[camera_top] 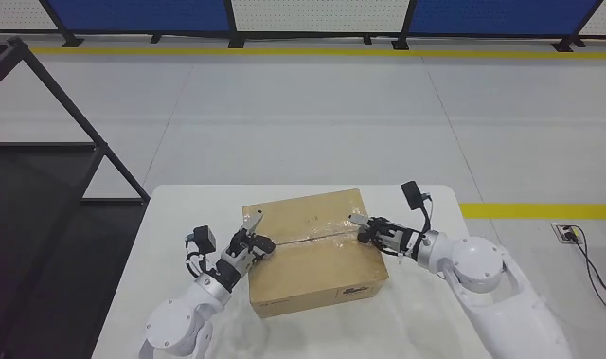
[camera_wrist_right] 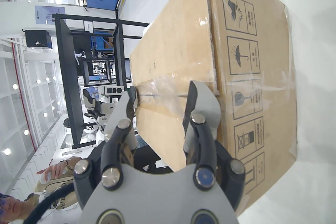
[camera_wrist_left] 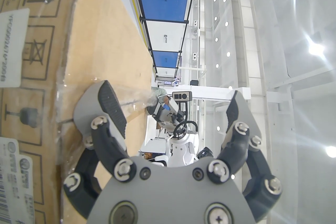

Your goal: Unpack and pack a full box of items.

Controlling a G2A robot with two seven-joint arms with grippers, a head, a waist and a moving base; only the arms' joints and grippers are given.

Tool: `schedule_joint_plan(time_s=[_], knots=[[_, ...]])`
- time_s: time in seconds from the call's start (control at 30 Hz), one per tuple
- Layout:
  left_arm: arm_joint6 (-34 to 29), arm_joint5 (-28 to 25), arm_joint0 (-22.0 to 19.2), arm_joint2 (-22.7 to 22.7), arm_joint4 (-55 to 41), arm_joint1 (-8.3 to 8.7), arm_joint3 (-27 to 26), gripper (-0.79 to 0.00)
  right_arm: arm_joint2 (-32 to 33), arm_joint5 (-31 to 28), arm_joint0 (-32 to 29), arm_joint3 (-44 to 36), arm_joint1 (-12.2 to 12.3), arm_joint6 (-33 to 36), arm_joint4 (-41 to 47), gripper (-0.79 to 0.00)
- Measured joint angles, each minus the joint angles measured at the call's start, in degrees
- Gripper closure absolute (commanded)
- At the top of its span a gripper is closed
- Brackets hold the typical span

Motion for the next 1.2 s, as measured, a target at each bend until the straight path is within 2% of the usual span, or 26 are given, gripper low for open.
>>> schedule_joint_plan(time_s=[0.23, 0.6, 0.7, 0.83, 1.03, 1.2], knots=[[-0.3, -0.1, 0.0, 0.1, -0.1, -0.03, -0.1, -0.785, 4.3, -4.0, -4.0, -6.1, 0.4, -4.9, 1.8, -0.785], [-0.3, -0.8, 0.9, -0.4, -0.7, -0.02, -0.9, -0.785, 4.2, -4.8, -5.2, -8.1, 0.4, -4.9, 3.2, -0.785], [-0.5, -0.9, 0.9, -0.6, -0.9, -0.01, -0.7, -0.785, 2.3, -5.8, -5.2, -9.6, 0.1, -3.4, 3.4, -0.785], [-0.6, -0.8, 0.5, -0.5, -1.0, -0.03, -0.1, -0.785, -3.0, -4.5, -1.4, -9.3, -1.0, -3.0, 2.7, -0.785], [-0.4, -0.7, 0.1, -0.2, -1.3, -0.13, 0.3, -0.785, -11.7, -2.1, 5.8, -3.6, -3.6, -6.0, 2.4, -0.785], [-0.3, -0.7, 0.2, -0.1, -1.3, -0.17, 0.1, -0.785, -16.1, -3.4, 9.3, 1.1, -5.3, -5.9, 4.0, -0.785]])
